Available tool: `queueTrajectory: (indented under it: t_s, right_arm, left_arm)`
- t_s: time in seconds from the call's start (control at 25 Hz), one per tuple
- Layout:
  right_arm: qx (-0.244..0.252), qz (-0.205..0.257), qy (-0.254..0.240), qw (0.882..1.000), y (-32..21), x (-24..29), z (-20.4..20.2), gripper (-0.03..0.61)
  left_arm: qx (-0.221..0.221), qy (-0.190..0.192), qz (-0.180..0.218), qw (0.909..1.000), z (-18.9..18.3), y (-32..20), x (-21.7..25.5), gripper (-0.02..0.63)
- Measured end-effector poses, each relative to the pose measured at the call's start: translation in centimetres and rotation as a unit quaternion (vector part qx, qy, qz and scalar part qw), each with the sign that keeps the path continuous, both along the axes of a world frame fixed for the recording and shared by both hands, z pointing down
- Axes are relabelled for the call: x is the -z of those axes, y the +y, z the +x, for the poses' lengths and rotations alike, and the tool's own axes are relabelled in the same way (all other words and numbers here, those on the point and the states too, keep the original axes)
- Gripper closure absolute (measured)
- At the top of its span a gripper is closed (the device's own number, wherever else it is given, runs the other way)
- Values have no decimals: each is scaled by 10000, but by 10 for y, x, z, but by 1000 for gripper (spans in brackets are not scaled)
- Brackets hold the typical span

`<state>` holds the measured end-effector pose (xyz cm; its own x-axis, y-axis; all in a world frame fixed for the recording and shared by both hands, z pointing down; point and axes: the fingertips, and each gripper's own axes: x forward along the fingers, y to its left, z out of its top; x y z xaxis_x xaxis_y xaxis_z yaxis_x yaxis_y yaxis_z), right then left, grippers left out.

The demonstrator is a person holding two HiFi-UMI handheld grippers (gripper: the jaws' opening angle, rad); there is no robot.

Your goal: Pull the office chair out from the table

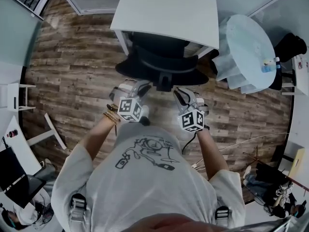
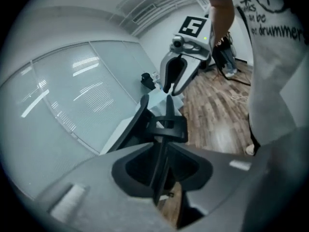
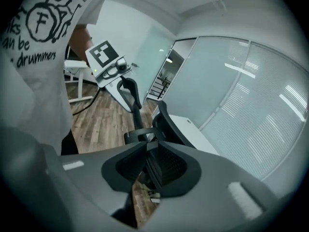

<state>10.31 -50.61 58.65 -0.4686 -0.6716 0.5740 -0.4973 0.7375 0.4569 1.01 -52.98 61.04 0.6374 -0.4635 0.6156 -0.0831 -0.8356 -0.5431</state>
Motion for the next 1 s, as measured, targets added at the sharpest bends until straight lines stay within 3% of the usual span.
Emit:
queueTrajectory:
  t_s: [0.24, 0.52, 0.6, 0.72, 1.0]
  right_arm:
    - [341, -135, 1315, 9906, -19, -50, 14, 472]
    - [494, -275, 2371, 9698, -38, -98, 32, 434]
    - [498, -268, 2502, 9665, -42, -107, 34, 434]
    - [509, -320, 2511, 9661, -45, -108, 32, 468]
    - [500, -471, 2524, 9652, -39, -111, 31, 476]
  left_arm:
    - [-205, -768, -9, 9968, -4, -16, -41, 492]
    - [-249, -1238, 105, 9919, 2, -36, -66, 471]
    - [-300, -1340, 50, 9905, 1, -38, -72, 466]
    - [-430, -1437, -78, 9887, 0, -34, -78, 517]
    - [-466, -1555, -163, 9866, -1, -29, -80, 522]
